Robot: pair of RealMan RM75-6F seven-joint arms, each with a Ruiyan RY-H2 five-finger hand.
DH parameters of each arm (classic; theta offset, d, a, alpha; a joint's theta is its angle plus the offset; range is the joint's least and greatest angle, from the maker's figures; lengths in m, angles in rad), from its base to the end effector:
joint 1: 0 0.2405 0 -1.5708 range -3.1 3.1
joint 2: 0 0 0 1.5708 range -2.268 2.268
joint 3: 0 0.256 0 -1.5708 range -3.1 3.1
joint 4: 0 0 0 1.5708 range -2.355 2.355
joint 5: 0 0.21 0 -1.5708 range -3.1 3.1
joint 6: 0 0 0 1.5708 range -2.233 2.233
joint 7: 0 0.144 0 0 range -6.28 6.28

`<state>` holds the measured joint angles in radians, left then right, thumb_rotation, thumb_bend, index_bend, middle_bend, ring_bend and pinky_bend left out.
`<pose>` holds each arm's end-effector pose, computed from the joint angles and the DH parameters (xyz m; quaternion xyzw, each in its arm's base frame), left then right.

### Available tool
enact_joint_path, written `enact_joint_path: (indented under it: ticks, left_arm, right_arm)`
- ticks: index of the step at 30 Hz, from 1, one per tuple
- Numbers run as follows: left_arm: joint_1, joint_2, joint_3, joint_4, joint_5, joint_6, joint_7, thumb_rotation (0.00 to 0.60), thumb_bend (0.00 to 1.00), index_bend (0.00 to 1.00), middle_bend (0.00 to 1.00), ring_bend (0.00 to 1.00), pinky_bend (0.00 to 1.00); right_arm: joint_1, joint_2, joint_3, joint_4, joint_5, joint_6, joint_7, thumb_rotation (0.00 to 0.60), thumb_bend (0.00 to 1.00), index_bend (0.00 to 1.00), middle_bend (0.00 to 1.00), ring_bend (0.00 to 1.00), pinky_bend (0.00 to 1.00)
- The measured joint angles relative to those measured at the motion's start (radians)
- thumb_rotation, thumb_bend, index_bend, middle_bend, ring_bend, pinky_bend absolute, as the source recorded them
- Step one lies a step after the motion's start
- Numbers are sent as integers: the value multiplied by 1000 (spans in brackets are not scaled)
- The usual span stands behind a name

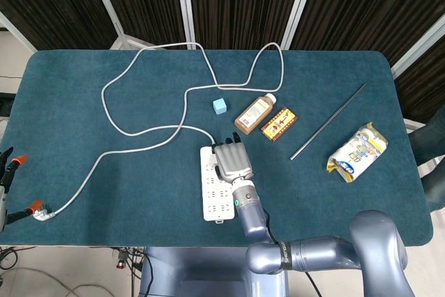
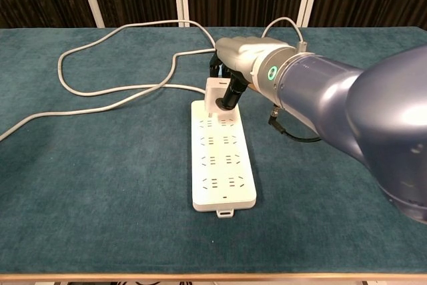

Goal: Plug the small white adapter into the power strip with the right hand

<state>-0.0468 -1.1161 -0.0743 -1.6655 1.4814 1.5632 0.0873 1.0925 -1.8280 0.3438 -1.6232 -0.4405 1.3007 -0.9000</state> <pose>-0.3037 0.1731 0.1700 -0.5682 -0.3629 -0.3930 0.6252 -0.0126 -0.3318 -0.0658 0.7127 -0.4196 0.3227 0.4602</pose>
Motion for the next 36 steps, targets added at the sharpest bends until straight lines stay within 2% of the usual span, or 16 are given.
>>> enact_joint_path:
  ticks: [11,36]
  left_arm:
    - [0,2,0,0,0,1,-4,600,91,181,0,0,0]
    - [4,10,-5,-1,-5,8,-20,600,92,181,0,0,0]
  right_arm:
    - [-5,-30,-15,53,-41,12,-7,600,550,571,483,264,100]
    - [-30,-61,-11,60,-72,3,-26,600,550,572,483,264,100]
